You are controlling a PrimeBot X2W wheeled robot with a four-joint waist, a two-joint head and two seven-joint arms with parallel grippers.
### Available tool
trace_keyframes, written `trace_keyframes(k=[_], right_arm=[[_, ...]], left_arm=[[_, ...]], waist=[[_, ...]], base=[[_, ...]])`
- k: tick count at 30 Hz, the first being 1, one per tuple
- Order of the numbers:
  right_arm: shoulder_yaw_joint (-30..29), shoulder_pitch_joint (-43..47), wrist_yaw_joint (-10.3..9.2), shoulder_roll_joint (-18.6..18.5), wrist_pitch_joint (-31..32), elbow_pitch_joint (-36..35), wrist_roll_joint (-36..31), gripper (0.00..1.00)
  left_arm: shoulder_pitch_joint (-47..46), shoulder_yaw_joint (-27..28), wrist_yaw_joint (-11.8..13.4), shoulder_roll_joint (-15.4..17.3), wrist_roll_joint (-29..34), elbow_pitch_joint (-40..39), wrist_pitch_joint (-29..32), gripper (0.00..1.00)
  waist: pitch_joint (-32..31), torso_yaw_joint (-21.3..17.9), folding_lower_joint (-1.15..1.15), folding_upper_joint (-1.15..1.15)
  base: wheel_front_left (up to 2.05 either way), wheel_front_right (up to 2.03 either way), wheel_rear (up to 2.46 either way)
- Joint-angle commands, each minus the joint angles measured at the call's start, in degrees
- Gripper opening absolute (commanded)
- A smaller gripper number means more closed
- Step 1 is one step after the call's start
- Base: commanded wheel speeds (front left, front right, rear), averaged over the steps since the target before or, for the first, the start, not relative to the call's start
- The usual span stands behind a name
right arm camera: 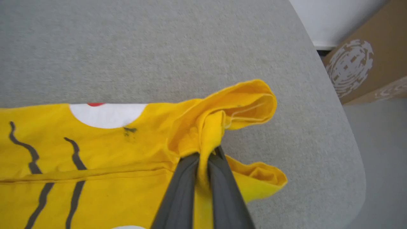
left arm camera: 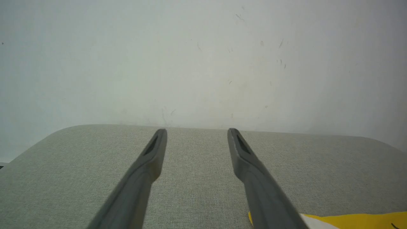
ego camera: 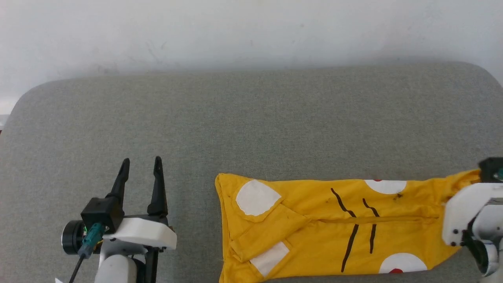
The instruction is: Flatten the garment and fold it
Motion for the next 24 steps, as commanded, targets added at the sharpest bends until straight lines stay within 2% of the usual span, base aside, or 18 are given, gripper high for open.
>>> trace_keyframes(k=[1, 6, 8, 11, 16, 24], right_arm=[[1.8, 1.07, -0.11, 0.35, 1.47, -3.35, 1.19, 0.0], [13.76, 4.91, -0.11, -0.12, 10.74, -21.99, 6.19, 0.0], [18.86, 4.95, -0.11, -0.84, 13.01, -26.5, 7.49, 0.0], [26.4, 3.42, -0.11, -2.41, 14.41, -29.19, 8.79, 0.0], [37.22, -1.69, -0.11, -3.22, 13.27, -25.43, 9.89, 0.0], [49.59, -11.12, -0.11, 0.95, 6.87, -9.47, 13.5, 0.0]], left_arm=[[1.02, 0.25, -0.19, -0.25, 0.57, -0.15, -0.27, 1.0], [1.04, 0.21, -0.18, -0.27, 0.76, -0.56, -0.27, 1.0], [0.77, -0.08, -0.18, -0.29, 0.81, -0.62, -0.27, 1.0], [0.38, -0.59, -0.18, -0.3, 0.74, -0.59, -0.27, 1.0], [-0.71, -1.61, -0.27, -0.31, 0.42, -0.43, -0.27, 1.0], [-2.9, -3.45, 0.17, -0.32, -0.43, -0.31, -0.27, 1.0]], waist=[[-0.06, -0.08, 0.0, -0.01], [0.24, -0.17, 0.0, -0.01], [0.48, -0.06, 0.0, -0.01], [0.97, 0.25, 0.0, -0.01], [2.28, 1.57, 0.0, -0.01], [5.4, 4.14, 0.0, -0.01]], base=[[0.0, 0.0, 0.0], [0.0, 0.0, 0.0], [0.0, 0.0, 0.0], [0.0, 0.0, 0.0], [0.0, 0.0, 0.0], [0.0, 0.0, 0.0]])
